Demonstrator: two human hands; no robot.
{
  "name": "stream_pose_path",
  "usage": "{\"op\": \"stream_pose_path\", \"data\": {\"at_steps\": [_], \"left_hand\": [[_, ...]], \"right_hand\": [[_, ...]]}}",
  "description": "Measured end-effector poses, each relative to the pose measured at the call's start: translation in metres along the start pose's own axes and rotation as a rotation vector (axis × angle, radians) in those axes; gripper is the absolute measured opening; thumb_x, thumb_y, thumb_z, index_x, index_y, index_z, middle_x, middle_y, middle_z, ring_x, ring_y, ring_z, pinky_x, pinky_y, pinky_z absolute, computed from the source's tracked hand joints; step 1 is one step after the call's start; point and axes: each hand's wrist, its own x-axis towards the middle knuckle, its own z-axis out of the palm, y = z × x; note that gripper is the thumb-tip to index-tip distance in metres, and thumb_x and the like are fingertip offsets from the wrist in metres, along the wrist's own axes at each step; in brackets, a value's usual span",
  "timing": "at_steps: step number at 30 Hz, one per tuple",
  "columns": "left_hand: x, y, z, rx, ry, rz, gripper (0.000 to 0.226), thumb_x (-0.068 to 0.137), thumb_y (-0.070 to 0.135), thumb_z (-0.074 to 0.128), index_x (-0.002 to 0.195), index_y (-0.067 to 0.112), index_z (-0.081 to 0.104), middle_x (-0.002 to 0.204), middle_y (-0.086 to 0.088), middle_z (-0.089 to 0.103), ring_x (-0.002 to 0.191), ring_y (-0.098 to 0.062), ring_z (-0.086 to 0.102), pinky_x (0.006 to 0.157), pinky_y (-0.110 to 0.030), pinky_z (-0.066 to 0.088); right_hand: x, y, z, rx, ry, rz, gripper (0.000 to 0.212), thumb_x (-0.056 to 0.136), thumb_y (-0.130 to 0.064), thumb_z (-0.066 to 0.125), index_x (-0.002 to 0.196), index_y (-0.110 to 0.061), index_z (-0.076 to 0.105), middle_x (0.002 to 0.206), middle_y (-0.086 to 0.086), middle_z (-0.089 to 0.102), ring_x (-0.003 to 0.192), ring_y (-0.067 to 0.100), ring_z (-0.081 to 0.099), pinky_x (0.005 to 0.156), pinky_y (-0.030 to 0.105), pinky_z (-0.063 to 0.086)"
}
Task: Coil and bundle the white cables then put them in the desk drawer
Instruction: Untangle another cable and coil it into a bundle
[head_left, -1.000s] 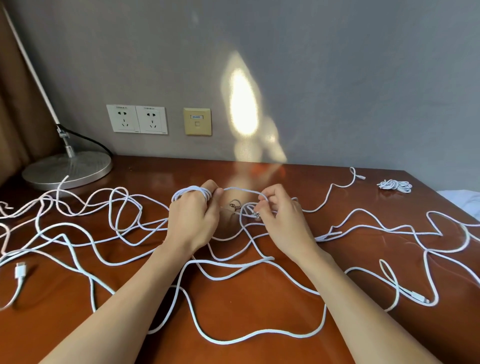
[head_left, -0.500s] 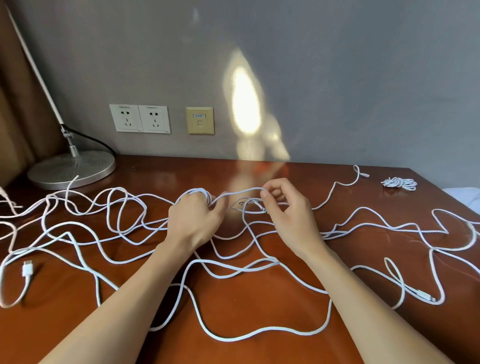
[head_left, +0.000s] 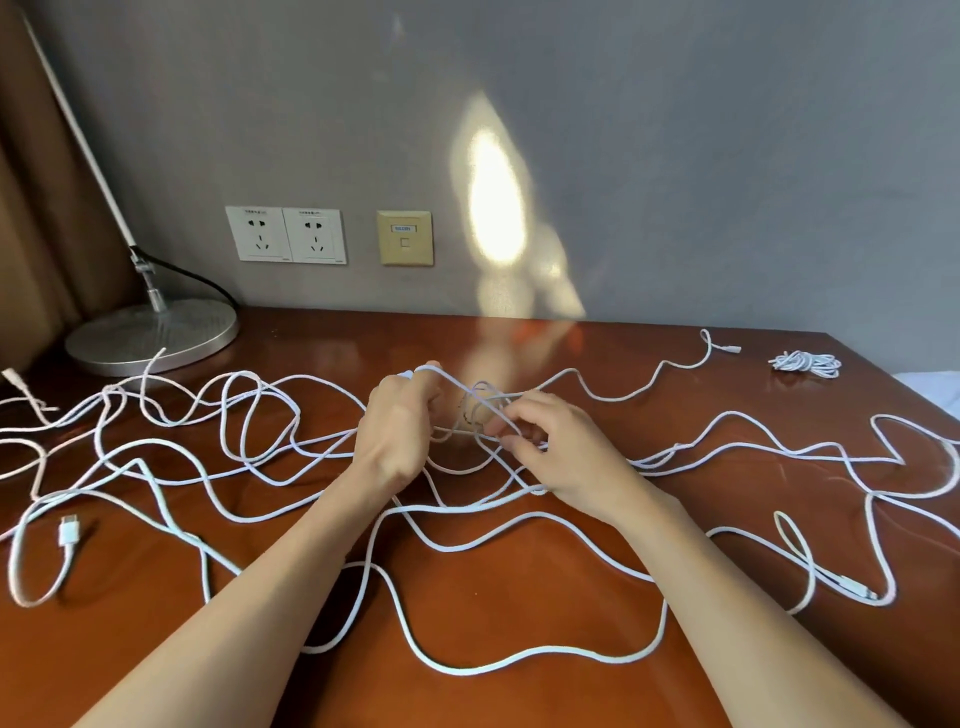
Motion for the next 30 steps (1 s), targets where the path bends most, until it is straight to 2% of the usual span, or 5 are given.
{"op": "stream_pose_path", "data": {"at_steps": [8,12,18,25,30], "left_hand": [[0.003,0.001,-0.004,-0.146,-0.033,-0.039,0.047,0.097,0.035,0.032,0.054,0.020,0.020,0.051,0.000,0.017,0.050,-0.016,0.015,0.047,-0.026,0.018],[0.000,0.001,-0.005,-0.392,-0.261,-0.120,0.052,0.101,0.030,0.027,0.050,0.021,0.019,0.050,0.003,0.015,0.048,-0.014,0.011,0.045,-0.025,0.010],[-0.003,0.003,-0.008,-0.809,-0.566,-0.225,0.044,0.092,0.033,0.029,0.053,0.020,0.016,0.050,0.006,0.014,0.052,-0.013,0.007,0.050,-0.034,0.005],[0.003,-0.001,-0.013,-1.163,-0.516,-0.223,0.043,0.091,0.034,0.032,0.052,0.022,0.019,0.049,0.002,0.010,0.048,-0.015,0.010,0.049,-0.031,0.009],[0.004,-0.001,-0.015,-1.347,-0.481,-0.235,0.045,0.094,0.031,0.033,0.052,0.022,0.021,0.048,0.004,0.014,0.046,-0.014,0.013,0.050,-0.029,0.014]], "right_hand": [[-0.001,-0.003,-0.002,0.056,0.151,0.048,0.017,0.104,-0.017,0.057,0.106,-0.024,0.071,0.103,-0.019,0.064,0.104,0.000,0.053,0.088,0.007,0.036],[-0.001,-0.005,-0.005,0.172,0.285,0.084,0.012,0.107,-0.025,0.053,0.109,-0.021,0.064,0.098,-0.010,0.071,0.099,0.002,0.063,0.084,0.009,0.042],[0.001,-0.005,-0.010,0.373,0.456,0.073,0.006,0.106,-0.014,0.056,0.101,-0.018,0.058,0.083,0.001,0.070,0.081,0.013,0.071,0.080,0.023,0.052],[0.001,-0.004,-0.007,0.306,0.436,0.044,0.004,0.098,-0.019,0.069,0.102,-0.021,0.072,0.095,-0.009,0.068,0.087,0.012,0.063,0.083,0.028,0.050],[0.001,-0.010,-0.005,0.249,0.445,0.014,0.009,0.100,-0.016,0.067,0.105,-0.015,0.074,0.096,-0.003,0.062,0.082,0.007,0.060,0.077,0.014,0.044]]}}
